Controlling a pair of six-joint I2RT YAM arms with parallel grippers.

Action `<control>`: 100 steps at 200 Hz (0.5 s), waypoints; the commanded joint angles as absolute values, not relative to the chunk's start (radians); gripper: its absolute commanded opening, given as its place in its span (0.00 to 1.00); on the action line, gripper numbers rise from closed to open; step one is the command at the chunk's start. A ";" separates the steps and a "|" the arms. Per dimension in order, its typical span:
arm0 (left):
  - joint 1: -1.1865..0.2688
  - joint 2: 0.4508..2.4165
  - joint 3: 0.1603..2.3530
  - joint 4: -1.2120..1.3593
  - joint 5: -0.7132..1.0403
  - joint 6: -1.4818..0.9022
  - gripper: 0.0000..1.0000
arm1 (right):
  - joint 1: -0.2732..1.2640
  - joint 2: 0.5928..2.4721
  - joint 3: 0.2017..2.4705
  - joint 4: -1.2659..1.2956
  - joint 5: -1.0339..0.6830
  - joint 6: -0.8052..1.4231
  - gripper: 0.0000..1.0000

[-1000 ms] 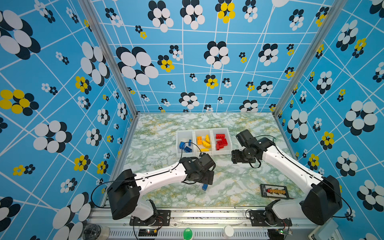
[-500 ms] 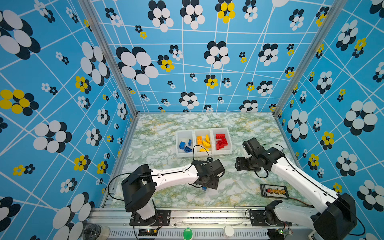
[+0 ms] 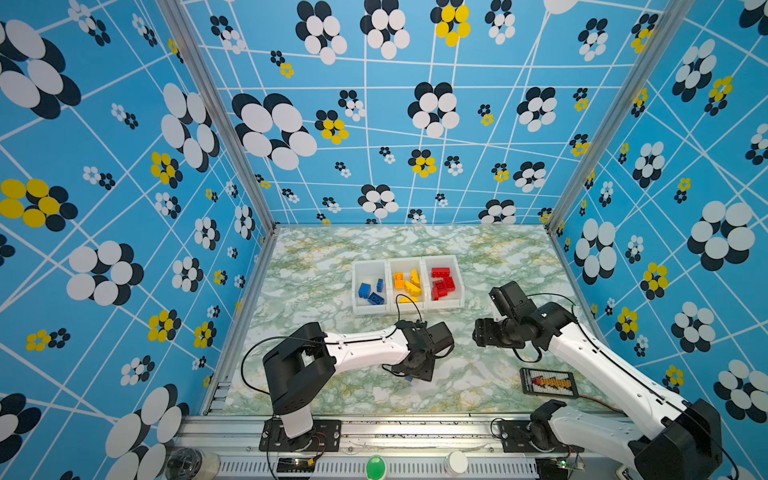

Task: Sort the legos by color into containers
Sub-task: 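Lower the left gripper onto the blue 2x2 brick while the right gripper draws back, then grasp the blue brick with the left gripper and carry it over the blue compartment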

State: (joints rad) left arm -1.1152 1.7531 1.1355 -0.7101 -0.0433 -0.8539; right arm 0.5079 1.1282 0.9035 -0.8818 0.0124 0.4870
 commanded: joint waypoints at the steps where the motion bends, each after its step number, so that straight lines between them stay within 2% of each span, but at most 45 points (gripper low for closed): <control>1: -1.121 1.775 1.164 -0.763 -0.032 -0.863 0.61 | 0.504 1.117 0.885 -0.894 0.015 0.495 0.77; 63: -1.122 1.796 1.183 -0.794 -0.033 -0.867 0.45 | 0.502 1.126 0.883 -0.884 0.014 0.496 0.77; 73: -1.121 1.796 1.184 -0.796 -0.035 -0.867 0.44 | 0.502 1.127 0.884 -0.883 0.012 0.497 0.77; 76: -1.122 1.796 1.183 -0.796 -0.035 -0.866 0.40 | 0.503 1.126 0.883 -0.882 0.012 0.497 0.78; 100: -1.121 1.790 1.180 -0.799 -0.035 -0.870 0.35 | 0.501 1.123 0.876 -0.877 0.011 0.501 0.78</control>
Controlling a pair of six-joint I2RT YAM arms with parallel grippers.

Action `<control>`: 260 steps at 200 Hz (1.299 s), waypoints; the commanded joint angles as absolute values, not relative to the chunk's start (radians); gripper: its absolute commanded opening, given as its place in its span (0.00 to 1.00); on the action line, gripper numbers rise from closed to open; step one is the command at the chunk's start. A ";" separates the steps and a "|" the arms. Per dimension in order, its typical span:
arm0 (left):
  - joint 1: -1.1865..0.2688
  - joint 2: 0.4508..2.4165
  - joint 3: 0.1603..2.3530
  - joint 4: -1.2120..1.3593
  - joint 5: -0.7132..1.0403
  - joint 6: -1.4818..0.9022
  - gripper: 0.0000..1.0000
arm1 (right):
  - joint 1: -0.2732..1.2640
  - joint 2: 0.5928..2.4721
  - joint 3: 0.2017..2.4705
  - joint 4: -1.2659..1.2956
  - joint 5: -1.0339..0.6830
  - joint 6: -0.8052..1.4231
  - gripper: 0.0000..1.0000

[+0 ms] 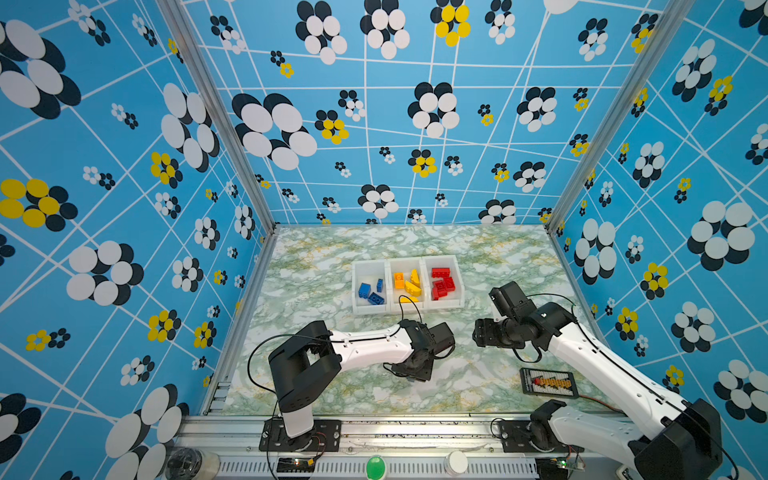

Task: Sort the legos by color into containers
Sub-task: 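Grasp the blue brick with the left gripper and carry it over the blue compartment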

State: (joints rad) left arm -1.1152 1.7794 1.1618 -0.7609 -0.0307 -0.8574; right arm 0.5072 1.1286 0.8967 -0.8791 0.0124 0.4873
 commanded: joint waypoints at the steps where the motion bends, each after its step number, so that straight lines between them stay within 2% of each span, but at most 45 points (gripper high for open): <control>1: -1.121 1.790 1.181 -0.799 -0.036 -0.870 0.35 | 0.501 1.123 0.876 -0.877 0.011 0.501 0.78; 80: -1.119 1.770 1.182 -0.806 -0.050 -0.871 0.22 | 0.499 1.101 0.861 -0.873 0.012 0.521 0.77; 172: -1.051 1.656 1.235 -0.855 -0.103 -0.851 0.21 | 0.499 1.081 0.851 -0.863 0.012 0.545 0.77; 260: -0.837 1.585 1.367 -0.927 -0.147 -0.733 0.21 | 0.499 1.111 0.861 -0.817 0.005 0.563 0.77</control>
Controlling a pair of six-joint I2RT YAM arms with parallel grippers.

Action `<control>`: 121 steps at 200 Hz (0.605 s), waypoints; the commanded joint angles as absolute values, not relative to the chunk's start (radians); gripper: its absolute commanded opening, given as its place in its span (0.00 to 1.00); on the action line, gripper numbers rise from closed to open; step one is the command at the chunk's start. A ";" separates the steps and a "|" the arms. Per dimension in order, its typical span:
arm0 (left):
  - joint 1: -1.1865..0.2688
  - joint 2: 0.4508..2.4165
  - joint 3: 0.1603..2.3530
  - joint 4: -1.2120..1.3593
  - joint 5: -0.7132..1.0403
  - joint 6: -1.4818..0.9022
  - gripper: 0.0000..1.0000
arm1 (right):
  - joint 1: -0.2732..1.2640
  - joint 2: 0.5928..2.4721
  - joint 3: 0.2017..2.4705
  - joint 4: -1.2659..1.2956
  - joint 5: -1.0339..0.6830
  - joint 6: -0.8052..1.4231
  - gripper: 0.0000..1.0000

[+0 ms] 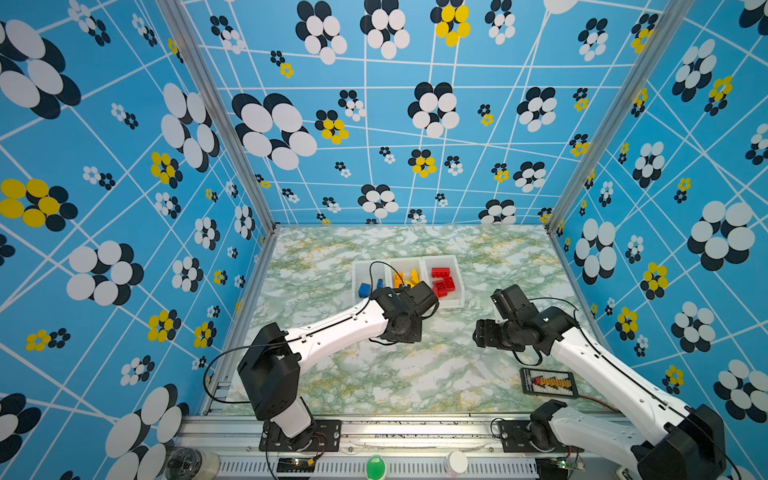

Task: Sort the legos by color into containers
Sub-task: 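Grasp the blue brick with the left gripper and carry it over the blue compartment, then lower the blue brick into the blue compartment and open the left gripper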

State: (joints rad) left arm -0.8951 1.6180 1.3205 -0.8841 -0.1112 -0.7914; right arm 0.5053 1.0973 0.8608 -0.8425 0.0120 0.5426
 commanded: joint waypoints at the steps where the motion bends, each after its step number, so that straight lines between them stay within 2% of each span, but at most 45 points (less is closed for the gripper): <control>1: -0.834 1.586 1.368 -0.927 -0.147 -0.731 0.21 | 0.499 1.112 0.861 -0.817 0.005 0.564 0.78; 61: -0.641 1.656 1.510 -0.922 -0.153 -0.615 0.21 | 0.498 1.186 0.889 -0.770 -0.015 0.565 0.77; 121: -0.505 1.763 1.584 -0.868 -0.122 -0.531 0.21 | 0.485 1.259 0.935 -0.757 -0.030 0.552 0.77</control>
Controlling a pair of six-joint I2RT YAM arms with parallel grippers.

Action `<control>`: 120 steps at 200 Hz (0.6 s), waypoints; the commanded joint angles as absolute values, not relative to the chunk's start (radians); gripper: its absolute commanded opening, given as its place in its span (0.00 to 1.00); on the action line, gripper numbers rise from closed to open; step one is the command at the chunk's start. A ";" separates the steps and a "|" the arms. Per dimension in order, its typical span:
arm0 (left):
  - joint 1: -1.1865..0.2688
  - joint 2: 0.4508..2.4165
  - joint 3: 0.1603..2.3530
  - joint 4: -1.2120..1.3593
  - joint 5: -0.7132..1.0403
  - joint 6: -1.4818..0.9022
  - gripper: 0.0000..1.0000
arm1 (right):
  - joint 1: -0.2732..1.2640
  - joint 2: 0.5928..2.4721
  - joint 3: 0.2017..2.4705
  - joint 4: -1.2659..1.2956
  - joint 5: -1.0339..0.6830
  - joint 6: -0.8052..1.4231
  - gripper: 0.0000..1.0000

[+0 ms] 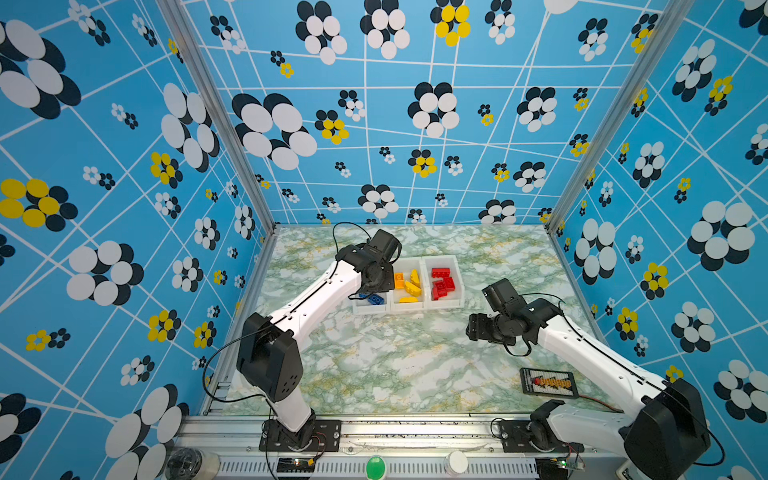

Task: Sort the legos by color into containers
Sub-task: 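Lower the blue brick into the blue compartment and open the left gripper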

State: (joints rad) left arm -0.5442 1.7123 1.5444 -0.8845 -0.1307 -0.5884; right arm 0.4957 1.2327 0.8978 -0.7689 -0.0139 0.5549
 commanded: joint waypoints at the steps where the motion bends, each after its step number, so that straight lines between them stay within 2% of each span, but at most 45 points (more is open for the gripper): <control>1: -0.504 1.765 1.586 -0.867 -0.122 -0.531 0.21 | 0.484 1.260 0.936 -0.757 -0.031 0.552 0.77; 82: -0.401 1.983 1.713 -0.805 -0.082 -0.475 0.22 | 0.463 1.370 1.012 -0.757 -0.046 0.548 0.78; 108: -0.392 2.037 1.749 -0.793 -0.078 -0.465 0.28 | 0.459 1.400 1.042 -0.778 -0.050 0.543 0.77; 120: -0.388 2.055 1.760 -0.793 -0.081 -0.463 0.36 | 0.457 1.408 1.054 -0.785 -0.051 0.542 0.77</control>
